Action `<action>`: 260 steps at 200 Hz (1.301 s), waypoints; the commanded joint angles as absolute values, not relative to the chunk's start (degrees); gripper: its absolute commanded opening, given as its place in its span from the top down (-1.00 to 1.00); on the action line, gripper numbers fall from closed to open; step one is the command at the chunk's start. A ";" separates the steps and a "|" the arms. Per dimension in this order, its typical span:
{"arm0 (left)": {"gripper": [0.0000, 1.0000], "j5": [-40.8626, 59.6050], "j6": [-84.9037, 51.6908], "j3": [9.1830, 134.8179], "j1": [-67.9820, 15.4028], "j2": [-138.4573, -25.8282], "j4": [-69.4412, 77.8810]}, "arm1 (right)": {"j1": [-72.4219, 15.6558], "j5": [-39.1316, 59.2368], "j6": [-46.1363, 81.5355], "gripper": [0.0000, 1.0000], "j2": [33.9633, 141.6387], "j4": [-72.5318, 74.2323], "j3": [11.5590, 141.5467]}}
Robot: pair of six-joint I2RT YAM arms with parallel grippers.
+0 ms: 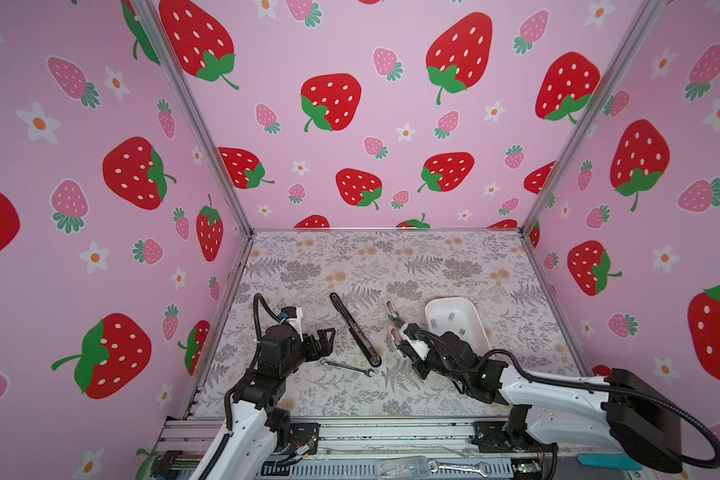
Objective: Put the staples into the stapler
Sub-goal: 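Align the held strip above the pink stapler's open channel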
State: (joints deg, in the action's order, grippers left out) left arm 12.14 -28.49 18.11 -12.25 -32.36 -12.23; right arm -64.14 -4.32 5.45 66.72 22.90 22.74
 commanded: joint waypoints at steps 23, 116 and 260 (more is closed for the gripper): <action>-1.00 12.86 -28.12 17.93 -12.02 -32.51 -11.21 | -64.51 -4.78 3.91 0.78 69.02 24.53 23.18; -0.99 13.10 -28.14 17.91 -12.04 -32.89 -10.82 | -63.90 -5.80 4.44 0.78 76.28 22.69 26.39; -1.00 13.10 -28.21 17.80 -11.97 -32.42 -10.92 | -60.03 -4.12 6.84 0.80 83.59 21.16 29.90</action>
State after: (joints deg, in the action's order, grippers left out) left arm 12.67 -28.49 18.09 -12.25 -32.95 -11.79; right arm -60.20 -4.43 5.45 81.62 22.52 27.29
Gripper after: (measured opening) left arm 0.997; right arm 0.138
